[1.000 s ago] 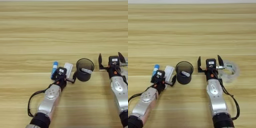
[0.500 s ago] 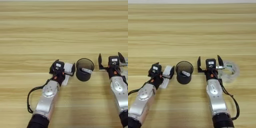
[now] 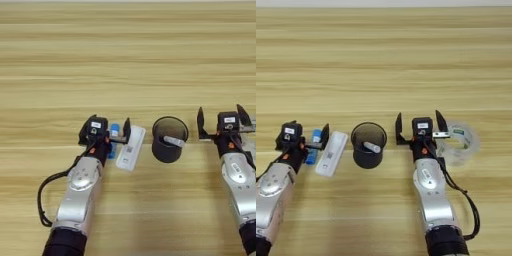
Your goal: Move the objects on the table
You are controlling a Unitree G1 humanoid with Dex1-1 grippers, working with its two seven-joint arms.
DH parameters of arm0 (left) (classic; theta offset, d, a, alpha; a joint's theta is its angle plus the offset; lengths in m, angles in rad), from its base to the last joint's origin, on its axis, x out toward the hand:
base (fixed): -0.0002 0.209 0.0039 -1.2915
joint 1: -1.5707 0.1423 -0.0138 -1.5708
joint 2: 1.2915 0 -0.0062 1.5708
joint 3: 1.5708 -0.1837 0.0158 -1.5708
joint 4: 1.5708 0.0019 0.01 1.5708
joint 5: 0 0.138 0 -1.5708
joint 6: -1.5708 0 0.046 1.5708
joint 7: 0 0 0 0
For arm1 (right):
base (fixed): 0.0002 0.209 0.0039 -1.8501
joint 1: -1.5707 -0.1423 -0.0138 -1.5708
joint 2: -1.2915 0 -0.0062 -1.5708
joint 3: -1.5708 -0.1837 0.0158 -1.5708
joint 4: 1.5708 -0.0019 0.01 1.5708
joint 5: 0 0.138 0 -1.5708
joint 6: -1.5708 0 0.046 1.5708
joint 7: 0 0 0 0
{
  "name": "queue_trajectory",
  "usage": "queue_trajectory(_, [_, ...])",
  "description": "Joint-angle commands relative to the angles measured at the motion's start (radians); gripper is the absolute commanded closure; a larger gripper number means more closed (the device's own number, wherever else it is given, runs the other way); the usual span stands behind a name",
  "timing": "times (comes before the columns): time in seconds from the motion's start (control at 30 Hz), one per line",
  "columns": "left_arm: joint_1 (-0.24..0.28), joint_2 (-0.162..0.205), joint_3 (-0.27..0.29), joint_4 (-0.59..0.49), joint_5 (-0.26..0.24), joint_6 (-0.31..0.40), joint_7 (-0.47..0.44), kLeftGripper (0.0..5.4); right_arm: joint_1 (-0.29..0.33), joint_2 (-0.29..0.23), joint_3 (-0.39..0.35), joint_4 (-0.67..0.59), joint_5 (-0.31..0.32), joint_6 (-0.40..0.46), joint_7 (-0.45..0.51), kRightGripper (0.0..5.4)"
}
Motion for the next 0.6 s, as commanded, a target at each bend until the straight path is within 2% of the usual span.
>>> queue_trajectory(0.03, [-0.009, 0.008, 0.017, -0.017, -0.009, 0.015, -0.004, 0.01, -0.002, -0.002, -0.006, 0.005, 0.001, 0.008, -0.002, 0.0])
queue_trajectory(0.33, [-0.036, 0.042, 0.085, -0.013, -0.029, 0.016, -0.015, 0.01, -0.003, -0.023, -0.017, 0.004, 0.0, 0.008, 0.007, 0.0])
queue_trajectory(0.6, [-0.052, 0.053, 0.108, 0.01, -0.029, 0.009, -0.004, 0.01, -0.012, -0.104, -0.05, -0.027, -0.001, 0.043, 0.042, 0.0])
